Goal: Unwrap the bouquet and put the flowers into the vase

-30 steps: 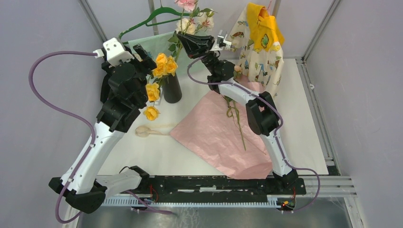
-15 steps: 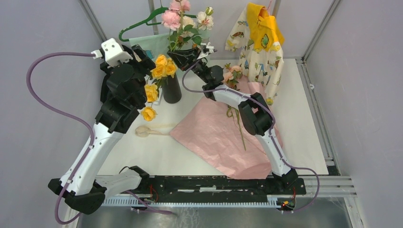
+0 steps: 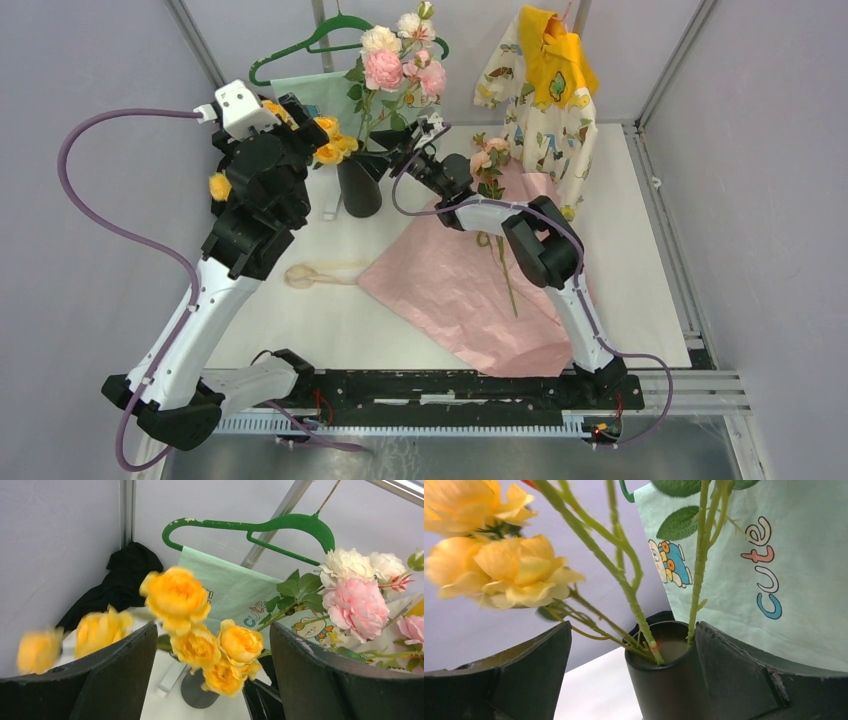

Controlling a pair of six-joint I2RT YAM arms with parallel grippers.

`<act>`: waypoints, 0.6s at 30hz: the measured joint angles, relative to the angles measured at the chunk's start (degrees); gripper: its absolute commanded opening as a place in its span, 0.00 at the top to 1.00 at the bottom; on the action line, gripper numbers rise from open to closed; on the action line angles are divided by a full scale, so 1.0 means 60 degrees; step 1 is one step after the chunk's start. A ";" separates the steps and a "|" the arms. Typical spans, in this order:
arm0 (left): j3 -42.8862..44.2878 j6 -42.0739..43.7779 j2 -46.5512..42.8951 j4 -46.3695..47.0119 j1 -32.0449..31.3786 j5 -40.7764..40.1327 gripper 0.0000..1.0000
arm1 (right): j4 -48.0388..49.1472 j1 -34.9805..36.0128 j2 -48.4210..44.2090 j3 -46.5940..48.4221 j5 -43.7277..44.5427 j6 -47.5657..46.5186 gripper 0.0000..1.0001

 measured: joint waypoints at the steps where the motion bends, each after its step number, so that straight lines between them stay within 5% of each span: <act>1: 0.0000 0.0000 0.0000 -0.0004 0.0000 0.0007 0.12 | 0.0015 -0.0004 -0.0146 -0.0193 -0.0004 -0.0004 0.02; 15: 0.0000 -0.0007 0.0051 -0.0044 0.0000 0.0175 0.12 | 0.0586 -0.0437 -0.3228 -0.3949 0.0208 -0.0273 0.02; 18: 0.0000 -0.0007 0.0073 -0.0117 0.0000 0.0266 0.12 | 0.0317 -0.0630 -0.3825 -0.4954 0.0280 -0.0532 0.11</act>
